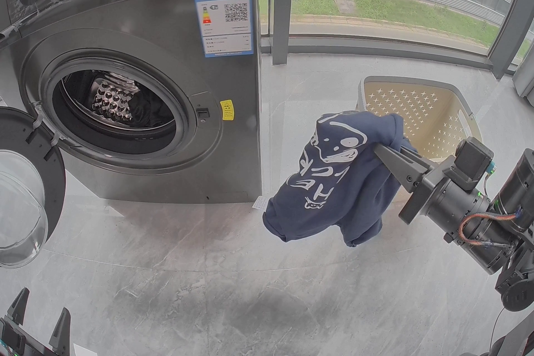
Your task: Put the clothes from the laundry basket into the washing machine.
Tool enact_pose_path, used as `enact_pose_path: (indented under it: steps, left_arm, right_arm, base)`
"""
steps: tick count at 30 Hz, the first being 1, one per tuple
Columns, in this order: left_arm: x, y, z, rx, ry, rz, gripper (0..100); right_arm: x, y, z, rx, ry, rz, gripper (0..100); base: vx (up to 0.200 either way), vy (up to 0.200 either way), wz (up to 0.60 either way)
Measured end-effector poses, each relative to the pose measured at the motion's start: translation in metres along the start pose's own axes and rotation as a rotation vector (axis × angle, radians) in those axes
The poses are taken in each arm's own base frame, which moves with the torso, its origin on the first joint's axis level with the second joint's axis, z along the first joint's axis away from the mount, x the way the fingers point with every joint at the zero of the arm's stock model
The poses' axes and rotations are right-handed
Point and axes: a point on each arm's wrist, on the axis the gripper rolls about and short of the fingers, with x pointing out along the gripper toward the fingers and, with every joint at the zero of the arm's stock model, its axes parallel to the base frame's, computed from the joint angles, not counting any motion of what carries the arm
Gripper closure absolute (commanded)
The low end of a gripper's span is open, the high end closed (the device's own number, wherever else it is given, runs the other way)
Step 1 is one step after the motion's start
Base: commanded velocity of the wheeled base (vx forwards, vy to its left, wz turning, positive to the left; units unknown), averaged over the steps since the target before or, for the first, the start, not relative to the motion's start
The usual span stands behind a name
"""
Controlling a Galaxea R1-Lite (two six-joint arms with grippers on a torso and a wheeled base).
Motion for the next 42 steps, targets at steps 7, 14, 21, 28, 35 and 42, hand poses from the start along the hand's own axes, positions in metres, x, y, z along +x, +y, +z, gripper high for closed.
enact_pose_path:
  steps: [7, 14, 21, 28, 35, 42]
  left_arm:
    - [0.000, 0.000, 0.000, 0.001, 0.000, 0.001, 0]
    - [0.000, 0.000, 0.000, 0.001, 0.000, 0.000, 0]
    - [0.000, 0.000, 0.000, 0.001, 0.000, 0.001, 0]
    - [0.000, 0.000, 0.000, 0.001, 0.000, 0.000, 0]
    - [0.000, 0.000, 0.000, 0.001, 0.001, 0.000, 0]
    - [0.000, 0.000, 0.000, 0.001, 0.001, 0.000, 0]
  right_arm:
    - [0.000, 0.000, -0.001, 0.001, 0.005, 0.000, 100]
    - [0.001, -0.001, -0.002, 0.004, 0.006, -0.005, 100]
    - [0.002, -0.001, -0.002, 0.008, 0.007, -0.010, 100]
    - [0.007, -0.004, 0.001, 0.007, -0.021, -0.097, 100]
    - [0.011, -0.007, 0.004, 0.004, -0.034, -0.138, 100]
    - [0.012, -0.008, 0.004, 0.004, -0.038, -0.143, 100]
  base:
    - [-0.200, 0.000, 0.00]
    - [-0.200, 0.000, 0.00]
    - [-0.086, 0.000, 0.00]
    - [0.000, 0.086, 0.00]
    - [0.000, 0.200, 0.00]
    - [0.000, 0.200, 0.00]
